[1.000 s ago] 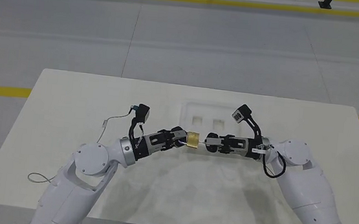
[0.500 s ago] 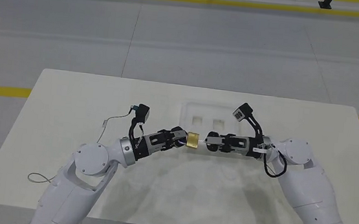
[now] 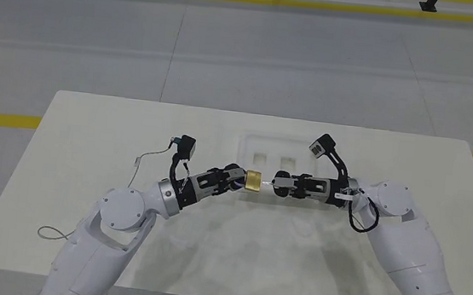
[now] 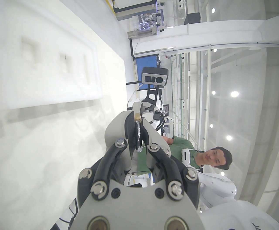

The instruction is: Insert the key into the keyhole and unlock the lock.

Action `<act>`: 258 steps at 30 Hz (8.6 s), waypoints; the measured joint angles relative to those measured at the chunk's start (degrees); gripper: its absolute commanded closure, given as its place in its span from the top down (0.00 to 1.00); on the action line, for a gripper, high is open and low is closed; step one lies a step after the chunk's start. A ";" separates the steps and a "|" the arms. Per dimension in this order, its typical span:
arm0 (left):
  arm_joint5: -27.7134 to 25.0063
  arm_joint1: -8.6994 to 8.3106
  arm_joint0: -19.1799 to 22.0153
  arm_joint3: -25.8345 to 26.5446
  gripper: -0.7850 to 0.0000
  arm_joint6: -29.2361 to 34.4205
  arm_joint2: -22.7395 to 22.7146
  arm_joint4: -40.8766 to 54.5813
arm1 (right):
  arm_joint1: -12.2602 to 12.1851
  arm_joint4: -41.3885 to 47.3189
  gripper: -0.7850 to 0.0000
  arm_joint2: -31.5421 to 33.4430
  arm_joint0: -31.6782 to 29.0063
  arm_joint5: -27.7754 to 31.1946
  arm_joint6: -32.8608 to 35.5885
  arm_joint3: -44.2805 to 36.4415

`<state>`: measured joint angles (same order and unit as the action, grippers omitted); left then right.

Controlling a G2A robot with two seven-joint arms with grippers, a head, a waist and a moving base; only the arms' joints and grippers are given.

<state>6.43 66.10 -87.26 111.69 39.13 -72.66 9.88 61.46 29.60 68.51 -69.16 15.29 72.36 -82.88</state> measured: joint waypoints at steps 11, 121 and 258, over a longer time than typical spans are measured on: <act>0.01 0.00 0.00 0.01 0.00 0.00 0.00 -0.01 | 0.01 0.02 0.00 -0.65 0.15 0.33 -0.69 -0.02; -1.60 -1.34 2.64 -2.58 0.00 7.61 -1.70 -0.31 | -1.49 2.87 0.00 0.29 2.73 -3.52 7.93 3.26; -2.14 -3.08 2.10 -1.68 0.00 4.70 0.29 3.31 | 0.82 8.26 0.00 -6.42 5.58 0.52 5.82 8.49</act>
<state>4.29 63.02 -85.16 110.01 43.83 -72.37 13.19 62.28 37.86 62.09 -63.58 15.81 78.18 -74.39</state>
